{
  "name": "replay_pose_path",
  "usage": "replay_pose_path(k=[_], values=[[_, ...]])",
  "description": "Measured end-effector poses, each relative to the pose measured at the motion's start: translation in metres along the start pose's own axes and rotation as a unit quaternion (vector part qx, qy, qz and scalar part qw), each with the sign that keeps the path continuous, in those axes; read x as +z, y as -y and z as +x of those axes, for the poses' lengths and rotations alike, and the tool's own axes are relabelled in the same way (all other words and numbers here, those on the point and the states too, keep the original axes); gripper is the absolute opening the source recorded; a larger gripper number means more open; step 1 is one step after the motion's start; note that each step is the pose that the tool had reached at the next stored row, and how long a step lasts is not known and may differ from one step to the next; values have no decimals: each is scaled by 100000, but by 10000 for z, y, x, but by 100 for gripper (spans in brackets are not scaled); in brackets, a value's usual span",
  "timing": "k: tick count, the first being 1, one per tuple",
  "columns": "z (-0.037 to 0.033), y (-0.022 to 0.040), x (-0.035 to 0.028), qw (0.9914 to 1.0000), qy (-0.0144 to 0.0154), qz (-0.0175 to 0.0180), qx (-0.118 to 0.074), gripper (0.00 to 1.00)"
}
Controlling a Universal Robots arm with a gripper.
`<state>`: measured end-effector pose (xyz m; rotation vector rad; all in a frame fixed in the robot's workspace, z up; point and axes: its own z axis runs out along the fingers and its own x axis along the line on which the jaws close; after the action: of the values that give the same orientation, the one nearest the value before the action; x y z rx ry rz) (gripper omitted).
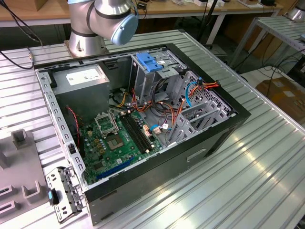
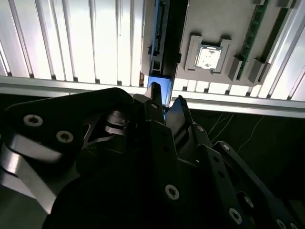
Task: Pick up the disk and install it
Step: 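Pick up the disk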
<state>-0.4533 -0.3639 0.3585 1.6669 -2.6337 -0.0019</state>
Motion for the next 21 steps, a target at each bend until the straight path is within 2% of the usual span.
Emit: replay_pose_path(k=[6, 9, 12, 13, 14, 15, 17, 19, 21], values=[[1, -2, 2, 99998, 6, 27, -668, 31], [1, -2, 4, 99924, -46, 82, -3906, 31], [1, -2, 10, 99740, -67, 208, -7206, 31], [0, -2, 13, 99650, 101, 688, -8329, 31], [0, -2, 16, 99598, 391, 1484, -8825, 31], [4, -10, 37, 99501, 694, 1962, -9755, 31], [4, -11, 53, 99295, 959, 1871, -11665, 31], [13, -30, 68, 99170, 1111, 1838, -12678, 31], [33, -72, 81, 99110, 1119, 1840, -13138, 31]])
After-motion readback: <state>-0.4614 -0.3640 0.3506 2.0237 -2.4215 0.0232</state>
